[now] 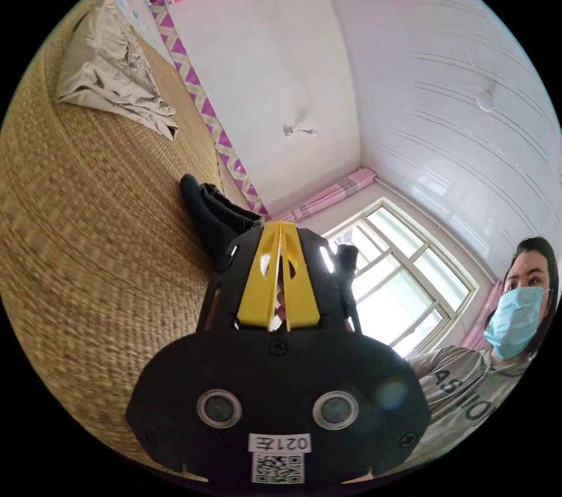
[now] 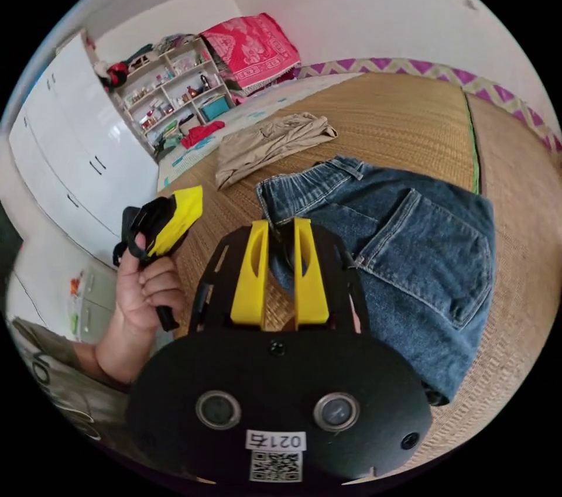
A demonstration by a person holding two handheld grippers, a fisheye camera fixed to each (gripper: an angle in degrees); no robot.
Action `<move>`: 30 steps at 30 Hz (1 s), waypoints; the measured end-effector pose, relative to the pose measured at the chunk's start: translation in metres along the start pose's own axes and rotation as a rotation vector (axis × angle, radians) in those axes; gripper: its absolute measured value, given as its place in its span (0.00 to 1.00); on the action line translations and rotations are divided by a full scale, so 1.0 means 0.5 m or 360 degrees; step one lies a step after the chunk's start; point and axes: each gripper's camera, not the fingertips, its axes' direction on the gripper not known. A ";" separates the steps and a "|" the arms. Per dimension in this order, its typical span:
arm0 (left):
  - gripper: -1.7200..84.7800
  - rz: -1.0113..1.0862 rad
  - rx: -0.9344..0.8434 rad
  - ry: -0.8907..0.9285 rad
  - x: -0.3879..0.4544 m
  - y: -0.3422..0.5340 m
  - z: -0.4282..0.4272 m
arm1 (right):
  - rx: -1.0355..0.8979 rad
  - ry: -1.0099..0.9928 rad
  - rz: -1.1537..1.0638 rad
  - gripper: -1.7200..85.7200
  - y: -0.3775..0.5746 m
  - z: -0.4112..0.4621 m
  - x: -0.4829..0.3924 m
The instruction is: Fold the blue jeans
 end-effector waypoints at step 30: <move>0.01 -0.0012 -0.0845 -0.0648 0.072 -0.466 0.222 | 0.0735 0.0420 0.0863 0.07 0.680 -0.604 0.502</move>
